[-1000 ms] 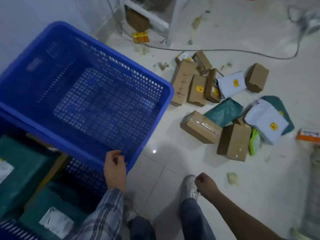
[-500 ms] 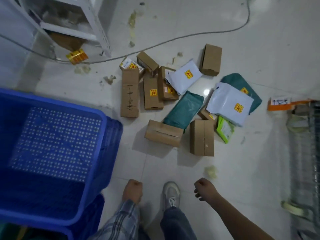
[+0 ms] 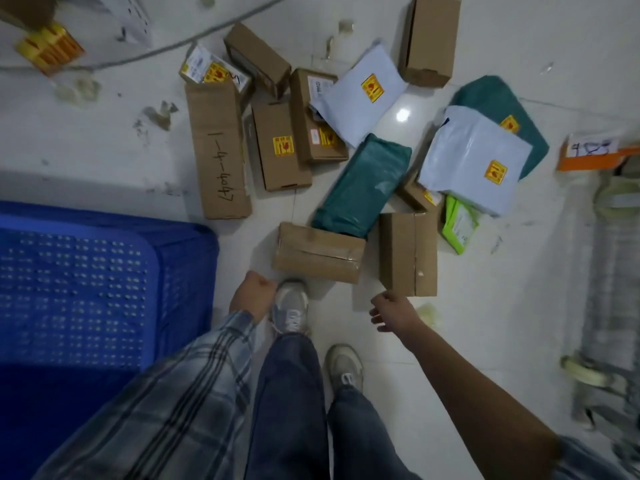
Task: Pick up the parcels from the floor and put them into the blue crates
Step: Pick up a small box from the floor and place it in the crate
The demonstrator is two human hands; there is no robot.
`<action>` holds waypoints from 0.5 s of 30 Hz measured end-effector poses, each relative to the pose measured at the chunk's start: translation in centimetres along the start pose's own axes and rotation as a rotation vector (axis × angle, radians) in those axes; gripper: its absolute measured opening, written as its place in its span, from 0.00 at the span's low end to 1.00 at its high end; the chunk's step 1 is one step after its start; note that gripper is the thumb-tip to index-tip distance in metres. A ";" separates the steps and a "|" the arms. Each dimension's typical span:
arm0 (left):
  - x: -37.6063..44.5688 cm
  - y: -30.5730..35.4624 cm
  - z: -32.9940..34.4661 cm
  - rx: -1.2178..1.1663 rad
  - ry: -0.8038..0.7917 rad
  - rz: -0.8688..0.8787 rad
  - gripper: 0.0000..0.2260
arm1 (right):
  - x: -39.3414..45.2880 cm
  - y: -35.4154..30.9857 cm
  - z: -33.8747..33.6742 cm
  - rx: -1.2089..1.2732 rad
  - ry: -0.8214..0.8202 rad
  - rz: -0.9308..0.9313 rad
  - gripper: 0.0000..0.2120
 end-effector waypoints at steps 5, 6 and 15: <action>4.6 2.7 -0.1 -0.005 -0.034 -0.011 0.27 | 5.0 -1.5 0.9 0.238 0.016 0.097 0.11; 5.7 3.2 0.0 -0.032 -0.032 -0.021 0.28 | 6.3 -1.5 1.0 0.274 0.027 0.135 0.15; 11.1 5.7 4.0 -0.214 -0.174 -0.198 0.37 | 13.7 -4.4 2.1 0.345 -0.042 0.280 0.31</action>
Point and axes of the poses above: each hand's wrist, its own x-axis towards the middle knuckle, its own z-axis out of the palm, y = z × x, the point moved 7 cm from there along x, towards the middle knuckle, and after that the axes turned 7 degrees about -x, right-handed, at the moved point
